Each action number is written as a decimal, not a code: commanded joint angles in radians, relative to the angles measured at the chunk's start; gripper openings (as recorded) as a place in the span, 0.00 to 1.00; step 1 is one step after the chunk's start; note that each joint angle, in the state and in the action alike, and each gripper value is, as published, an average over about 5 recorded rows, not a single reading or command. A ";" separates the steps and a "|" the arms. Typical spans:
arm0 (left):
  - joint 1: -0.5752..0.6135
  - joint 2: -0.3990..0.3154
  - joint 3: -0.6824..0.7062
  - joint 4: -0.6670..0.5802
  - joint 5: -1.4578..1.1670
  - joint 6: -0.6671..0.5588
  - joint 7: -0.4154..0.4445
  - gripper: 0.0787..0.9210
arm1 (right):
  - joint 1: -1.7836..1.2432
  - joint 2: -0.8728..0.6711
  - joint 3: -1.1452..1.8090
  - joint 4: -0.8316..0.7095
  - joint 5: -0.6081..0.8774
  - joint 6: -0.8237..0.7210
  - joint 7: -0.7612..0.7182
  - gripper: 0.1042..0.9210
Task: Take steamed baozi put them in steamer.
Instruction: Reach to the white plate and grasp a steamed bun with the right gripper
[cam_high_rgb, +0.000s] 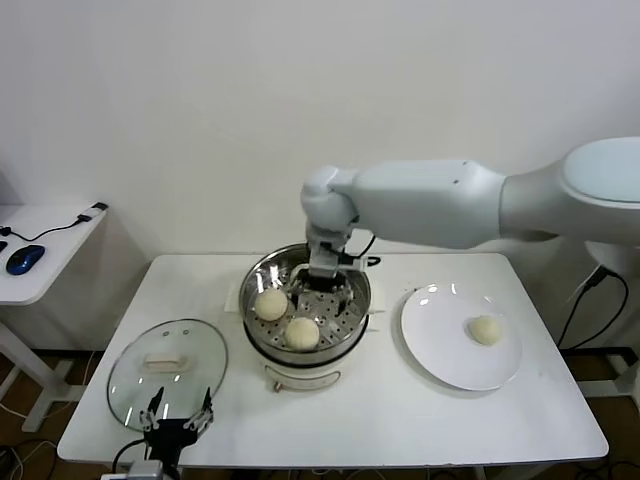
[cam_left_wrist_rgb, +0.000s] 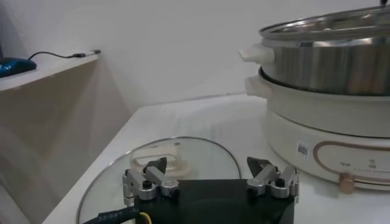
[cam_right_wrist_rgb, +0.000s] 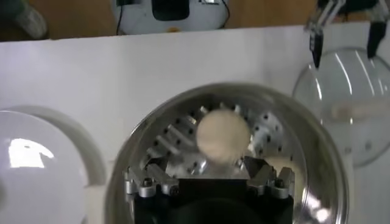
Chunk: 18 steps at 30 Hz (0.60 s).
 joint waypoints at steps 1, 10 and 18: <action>0.000 -0.002 0.000 0.001 0.000 -0.001 0.000 0.88 | 0.211 -0.295 -0.179 -0.143 0.197 -0.199 -0.102 0.88; -0.013 -0.011 -0.003 0.001 -0.009 -0.006 0.000 0.88 | 0.038 -0.614 -0.199 -0.118 0.090 -0.451 -0.054 0.88; -0.017 -0.013 -0.013 -0.009 -0.021 -0.026 0.007 0.88 | -0.342 -0.697 0.104 -0.211 -0.062 -0.519 -0.010 0.88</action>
